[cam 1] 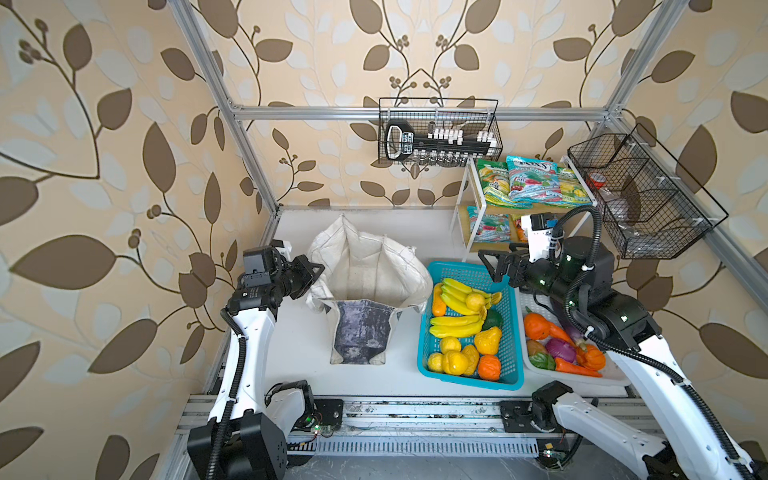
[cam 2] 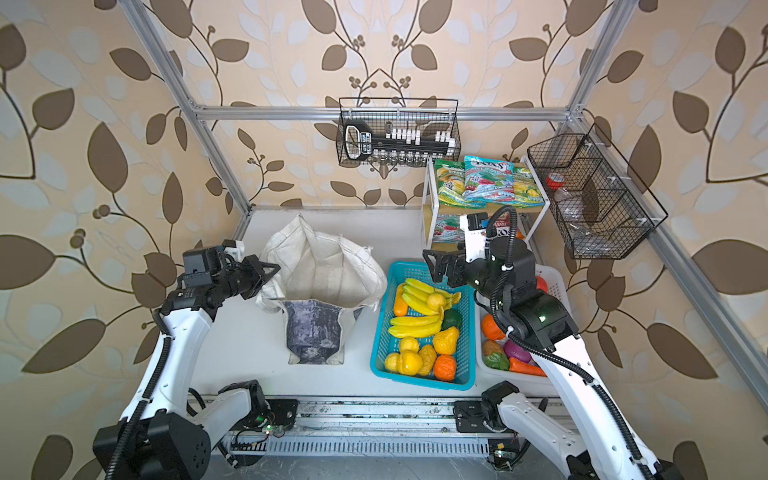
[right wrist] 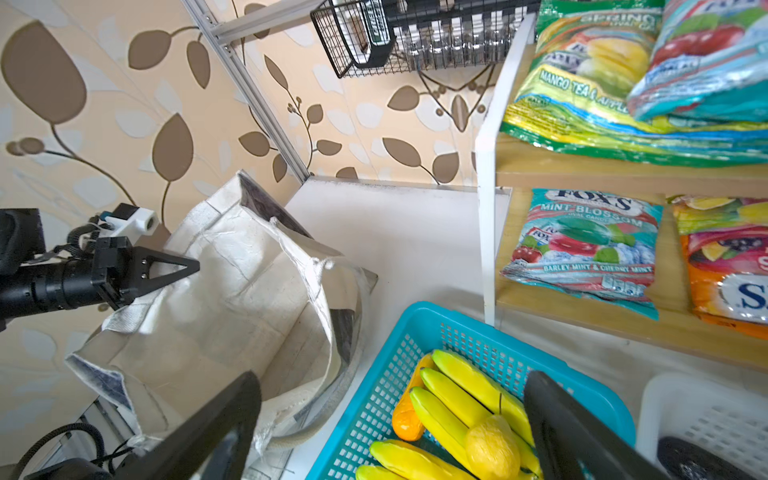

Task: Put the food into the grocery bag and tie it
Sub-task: 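Release the handle with the right gripper and move it over the teal fruit basket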

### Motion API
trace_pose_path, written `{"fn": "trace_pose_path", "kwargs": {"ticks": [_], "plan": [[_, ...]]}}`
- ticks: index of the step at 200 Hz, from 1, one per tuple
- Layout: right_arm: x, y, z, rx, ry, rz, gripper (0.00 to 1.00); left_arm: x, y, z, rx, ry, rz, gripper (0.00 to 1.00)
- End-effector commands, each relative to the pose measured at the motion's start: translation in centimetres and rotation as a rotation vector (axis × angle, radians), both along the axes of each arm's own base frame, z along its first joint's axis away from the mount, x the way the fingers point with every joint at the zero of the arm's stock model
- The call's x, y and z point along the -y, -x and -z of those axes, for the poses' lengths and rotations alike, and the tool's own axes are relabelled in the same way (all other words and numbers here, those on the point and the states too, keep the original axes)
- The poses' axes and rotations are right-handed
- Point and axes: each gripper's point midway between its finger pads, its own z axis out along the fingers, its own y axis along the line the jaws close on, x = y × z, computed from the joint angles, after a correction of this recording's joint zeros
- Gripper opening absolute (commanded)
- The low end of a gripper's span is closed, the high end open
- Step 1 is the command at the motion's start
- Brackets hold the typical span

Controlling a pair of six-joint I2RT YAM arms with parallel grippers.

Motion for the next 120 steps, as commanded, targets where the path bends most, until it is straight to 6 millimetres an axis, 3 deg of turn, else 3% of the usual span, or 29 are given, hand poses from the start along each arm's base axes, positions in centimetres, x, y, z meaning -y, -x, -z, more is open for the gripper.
{"fn": "trace_pose_path", "kwargs": {"ticks": [1,19,58,89,120], "plan": [[0.9,0.5,6.1,-0.172,0.105,0.023,0.99,0.3,0.4,-1.2,0.072,-0.051,0.032,0.0],[2.1,0.9,9.2,-0.24,0.126,0.089,0.97,-0.4,0.7,-0.1,0.039,-0.082,-0.004,0.0],[2.8,2.4,14.1,-0.375,0.111,0.138,0.99,0.4,1.0,0.5,0.045,-0.038,0.029,0.0],[4.1,4.5,15.1,-0.407,0.14,0.182,0.98,0.5,1.0,0.6,0.034,-0.04,0.039,0.0],[2.9,6.6,17.2,-0.482,0.183,0.111,0.98,0.3,1.2,0.7,0.039,-0.051,0.028,0.0]]}}
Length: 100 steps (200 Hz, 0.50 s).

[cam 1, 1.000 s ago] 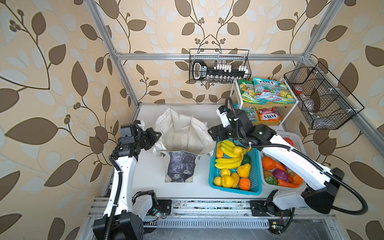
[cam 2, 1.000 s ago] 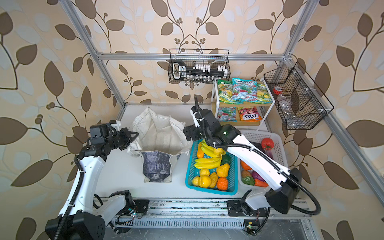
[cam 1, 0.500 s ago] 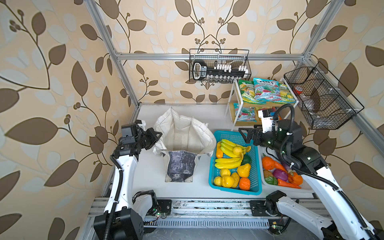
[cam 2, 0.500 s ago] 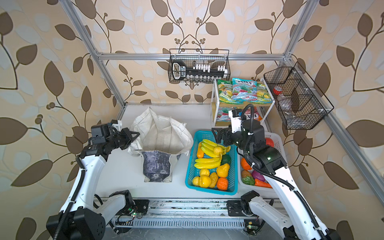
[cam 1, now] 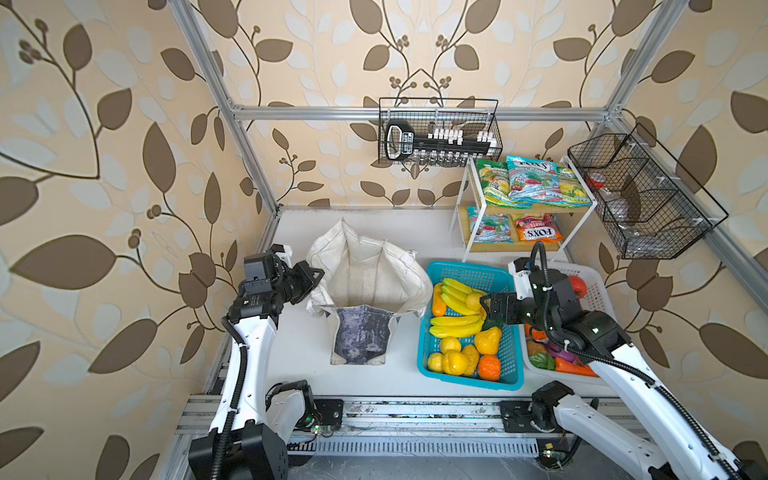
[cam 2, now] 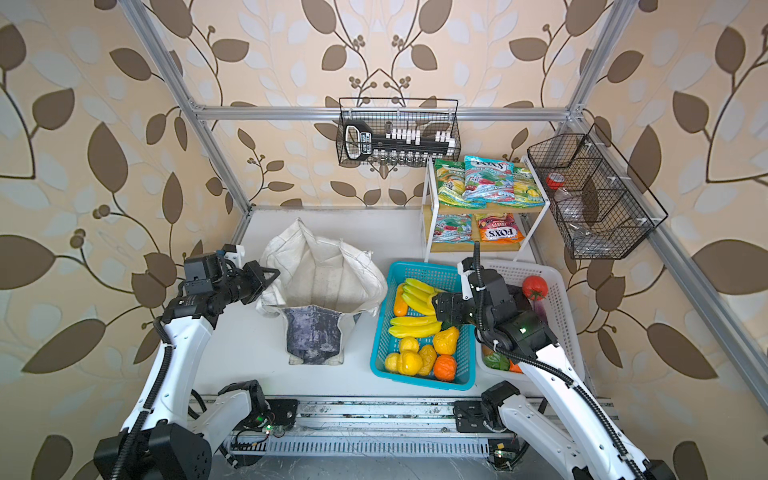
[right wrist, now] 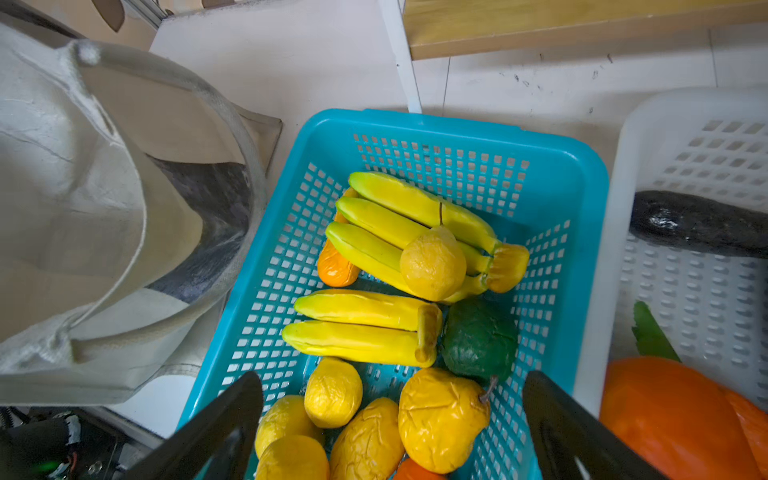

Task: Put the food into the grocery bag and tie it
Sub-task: 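Release the handle with the right gripper and move it over the teal fruit basket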

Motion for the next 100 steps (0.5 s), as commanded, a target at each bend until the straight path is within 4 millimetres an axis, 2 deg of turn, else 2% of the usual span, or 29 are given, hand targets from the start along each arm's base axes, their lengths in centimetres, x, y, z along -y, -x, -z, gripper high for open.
{"fn": "trace_pose_path", "kwargs": {"ticks": [1,25,55,79,100], "plan": [[0.0,2.1,2.8,-0.105,0.052,-0.01,0.98,0.4,0.3,-0.4,0.025,-0.011,0.027,0.0],[-0.7,3.5,3.5,-0.128,0.081,-0.038,0.96,0.7,0.4,-0.1,0.015,0.004,0.037,0.0],[-3.8,6.2,5.0,-0.198,0.062,-0.173,1.0,0.7,0.4,0.0,0.015,0.01,0.038,0.0],[-7.0,8.1,5.7,-0.244,-0.032,-0.268,1.0,0.7,0.5,0.1,0.012,0.007,0.034,0.0],[-7.9,8.9,6.4,-0.256,-0.001,-0.277,1.0,0.6,0.5,0.2,0.008,0.005,0.034,0.0]]}}
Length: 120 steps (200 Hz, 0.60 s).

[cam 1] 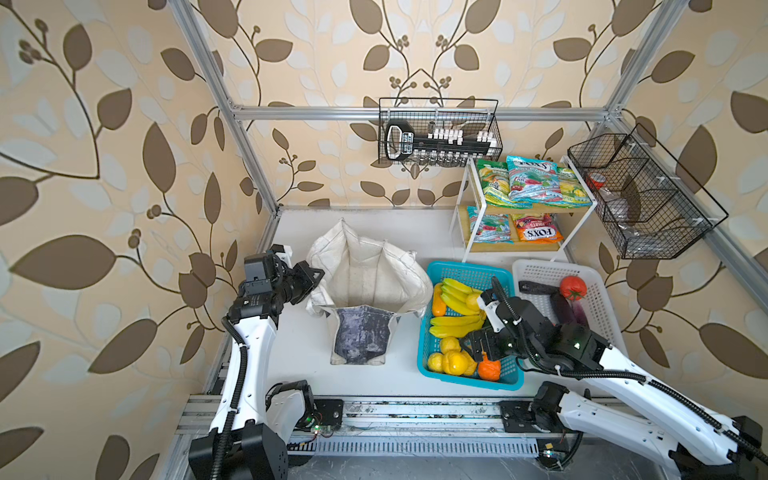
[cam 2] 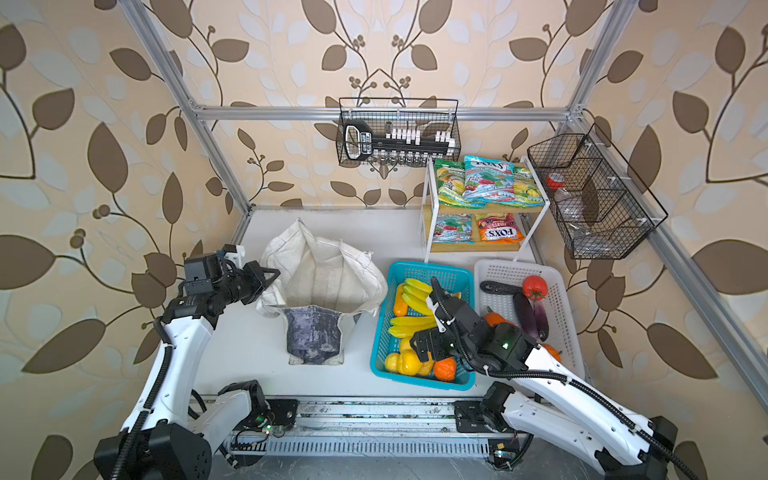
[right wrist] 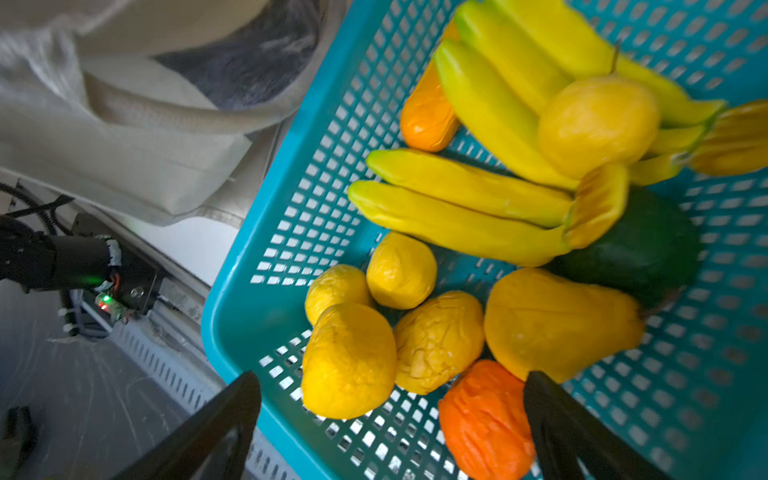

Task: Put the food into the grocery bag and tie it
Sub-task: 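Release the handle with the right gripper and move it over the teal fruit basket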

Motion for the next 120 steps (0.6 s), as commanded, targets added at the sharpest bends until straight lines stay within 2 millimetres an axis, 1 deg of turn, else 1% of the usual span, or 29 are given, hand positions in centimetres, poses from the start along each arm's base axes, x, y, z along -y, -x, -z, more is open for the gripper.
{"fn": "trace_pose_path", "kwargs": {"ticks": [1,27,59,88,120], "plan": [[-1.2,1.1,0.8,-0.047,-0.009,0.01,1.0,0.6,0.4,0.1,0.009,0.003,0.031,0.0],[-2.3,1.7,2.0,-0.069,0.026,-0.02,1.0,0.6,0.5,0.2,0.009,0.001,0.032,0.0],[-3.2,1.5,3.5,-0.087,0.044,-0.029,0.98,0.6,0.5,0.3,0.004,0.006,0.033,0.0],[-3.2,1.2,4.9,-0.102,0.074,-0.012,0.97,0.7,0.5,0.4,0.001,0.014,0.034,0.0],[-2.5,1.5,6.5,-0.13,0.131,-0.006,0.92,0.7,0.5,0.4,0.003,0.015,0.036,0.0]]}}
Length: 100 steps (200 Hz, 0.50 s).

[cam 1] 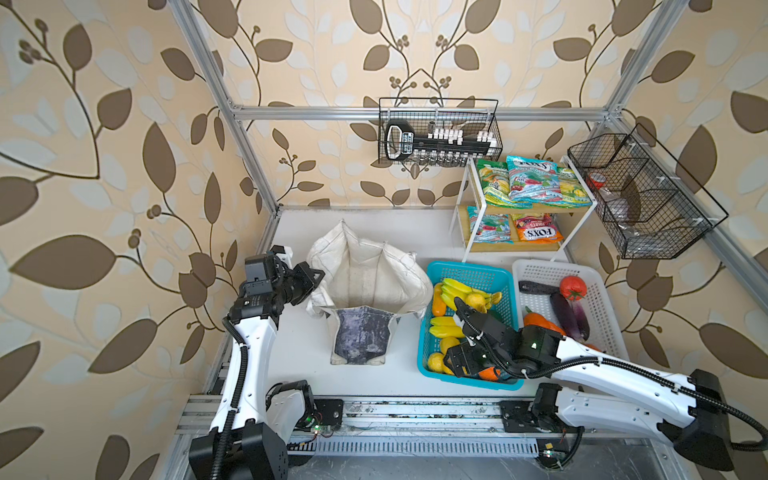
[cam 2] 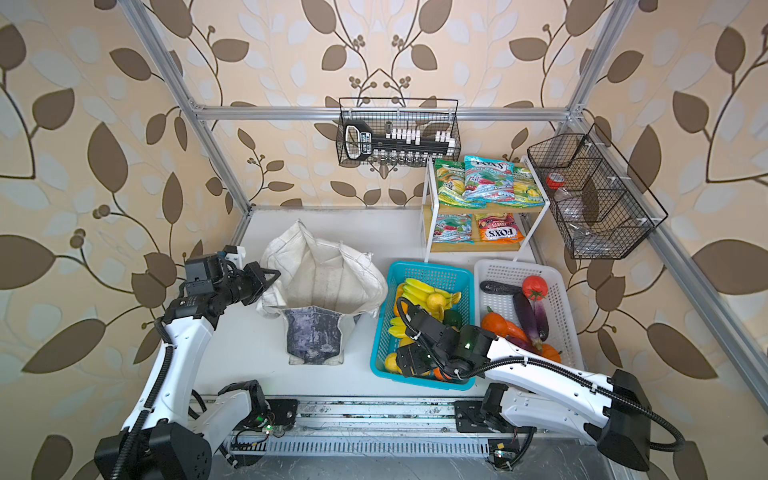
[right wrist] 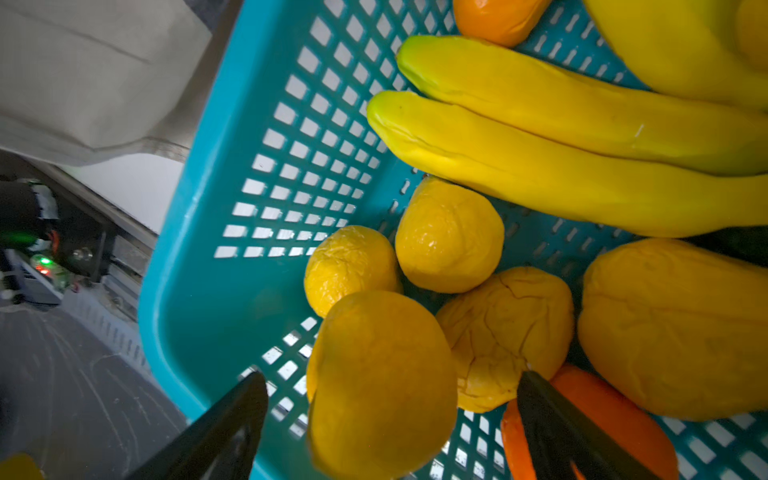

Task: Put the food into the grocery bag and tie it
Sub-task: 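Release the handle with the right gripper and move it over the teal fruit basket, then lower the right gripper onto a yellow lemon in the teal basket and grasp it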

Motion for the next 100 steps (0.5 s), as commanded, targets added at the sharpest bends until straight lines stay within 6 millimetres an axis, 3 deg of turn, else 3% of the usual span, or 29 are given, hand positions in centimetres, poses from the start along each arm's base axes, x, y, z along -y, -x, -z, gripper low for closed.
{"fn": "trace_pose_path", "kwargs": {"ticks": [1,36,70,100], "plan": [[0.54,0.0,1.07,-0.008,0.038,0.023,0.92,0.7,0.39,-0.05,0.012,0.012,0.036,0.0],[0.99,-0.25,1.79,-0.004,0.073,0.037,0.87,0.88,0.4,-0.13,0.015,0.025,0.041,0.0],[0.31,-0.32,1.68,-0.012,0.05,0.037,0.73,0.94,0.48,-0.37,0.025,0.024,0.043,0.0],[0.6,-0.45,0.96,0.005,0.028,0.062,0.71,0.96,0.5,-0.28,0.021,0.024,0.044,0.0]]}}
